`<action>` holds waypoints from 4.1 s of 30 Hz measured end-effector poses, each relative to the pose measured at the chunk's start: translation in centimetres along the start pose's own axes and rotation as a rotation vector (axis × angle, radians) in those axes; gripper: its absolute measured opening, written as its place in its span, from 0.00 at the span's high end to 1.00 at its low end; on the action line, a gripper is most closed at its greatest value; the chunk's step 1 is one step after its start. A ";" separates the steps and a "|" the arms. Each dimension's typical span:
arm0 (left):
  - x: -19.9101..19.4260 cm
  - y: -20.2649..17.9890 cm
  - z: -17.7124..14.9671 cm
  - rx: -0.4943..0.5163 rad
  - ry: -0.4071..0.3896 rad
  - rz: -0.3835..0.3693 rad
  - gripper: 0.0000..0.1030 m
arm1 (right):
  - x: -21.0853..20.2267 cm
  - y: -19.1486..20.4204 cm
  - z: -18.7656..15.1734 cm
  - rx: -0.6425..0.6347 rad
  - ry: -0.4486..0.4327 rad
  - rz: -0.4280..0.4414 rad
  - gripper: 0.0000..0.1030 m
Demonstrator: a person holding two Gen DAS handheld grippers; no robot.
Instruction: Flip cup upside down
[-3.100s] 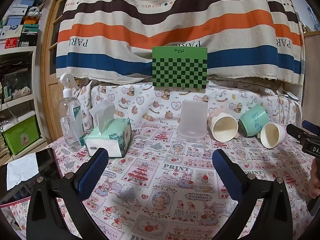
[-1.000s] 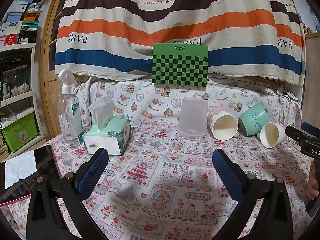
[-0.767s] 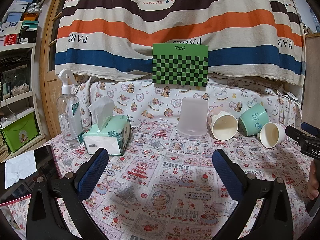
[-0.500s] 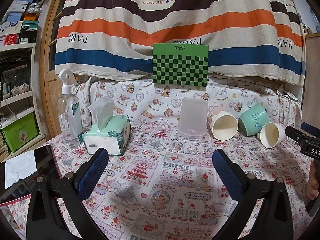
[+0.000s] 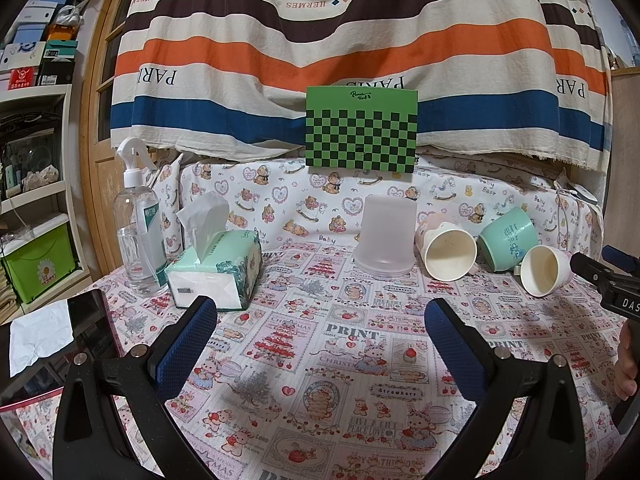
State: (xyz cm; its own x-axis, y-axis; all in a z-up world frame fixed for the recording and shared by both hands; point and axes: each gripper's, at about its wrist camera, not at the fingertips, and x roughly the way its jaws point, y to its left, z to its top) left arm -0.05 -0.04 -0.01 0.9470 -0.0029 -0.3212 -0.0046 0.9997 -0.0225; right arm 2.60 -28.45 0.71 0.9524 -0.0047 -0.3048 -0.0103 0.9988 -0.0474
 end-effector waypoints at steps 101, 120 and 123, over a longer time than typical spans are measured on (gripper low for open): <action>-0.3 0.9 0.0 -0.039 -0.020 0.093 0.00 | 6.7 6.5 -0.5 0.248 0.614 0.454 0.10; 2.7 1.2 1.1 -0.189 0.273 -0.073 0.00 | 0.4 -1.8 2.2 0.051 0.063 0.145 0.00; 2.7 0.0 2.9 -0.222 0.300 -0.147 0.00 | 0.4 -1.8 2.0 0.047 0.054 0.136 0.00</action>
State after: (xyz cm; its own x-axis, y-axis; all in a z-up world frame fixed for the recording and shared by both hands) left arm 3.46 0.00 1.87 0.8071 -0.1853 -0.5605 0.0240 0.9590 -0.2825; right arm 3.65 -30.12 2.54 0.9255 0.1297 -0.3557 -0.1229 0.9915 0.0419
